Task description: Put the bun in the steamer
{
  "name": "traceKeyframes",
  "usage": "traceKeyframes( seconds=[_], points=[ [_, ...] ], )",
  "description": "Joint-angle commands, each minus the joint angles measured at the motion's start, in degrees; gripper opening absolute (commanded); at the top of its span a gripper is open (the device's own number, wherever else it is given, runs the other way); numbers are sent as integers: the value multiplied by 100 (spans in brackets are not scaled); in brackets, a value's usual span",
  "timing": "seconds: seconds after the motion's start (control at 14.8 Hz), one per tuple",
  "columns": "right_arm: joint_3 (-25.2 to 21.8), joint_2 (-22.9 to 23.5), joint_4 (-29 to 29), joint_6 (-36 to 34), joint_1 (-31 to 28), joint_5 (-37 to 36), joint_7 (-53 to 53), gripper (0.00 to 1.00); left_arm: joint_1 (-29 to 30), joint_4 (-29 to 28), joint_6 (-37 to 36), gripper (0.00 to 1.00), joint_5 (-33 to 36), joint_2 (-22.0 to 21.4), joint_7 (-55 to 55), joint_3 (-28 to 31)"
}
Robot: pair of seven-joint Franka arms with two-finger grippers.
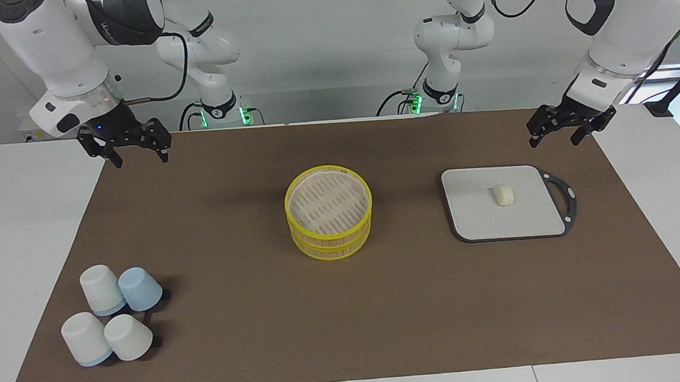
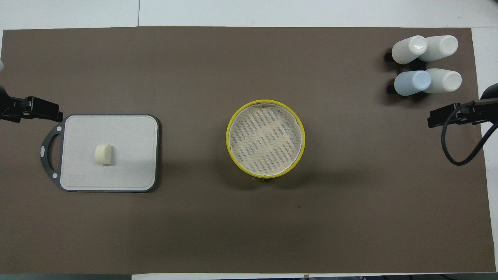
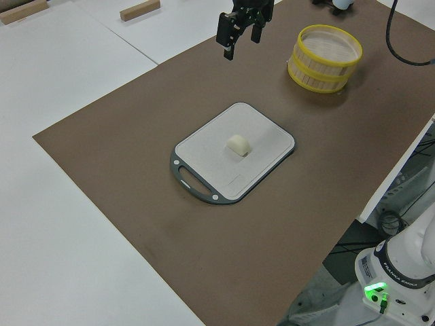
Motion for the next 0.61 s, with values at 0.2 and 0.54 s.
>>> traceKeyframes(
  seconds=[0.2, 0.54],
  points=[
    [47, -29, -66, -8, -92, 73, -153, 100, 80, -102, 66, 100, 82, -89, -64, -61],
    [47, -46, -128, 10, -92, 73, -153, 100, 141, -427, 284, 100, 73, -239, -204, -34]
  ],
)
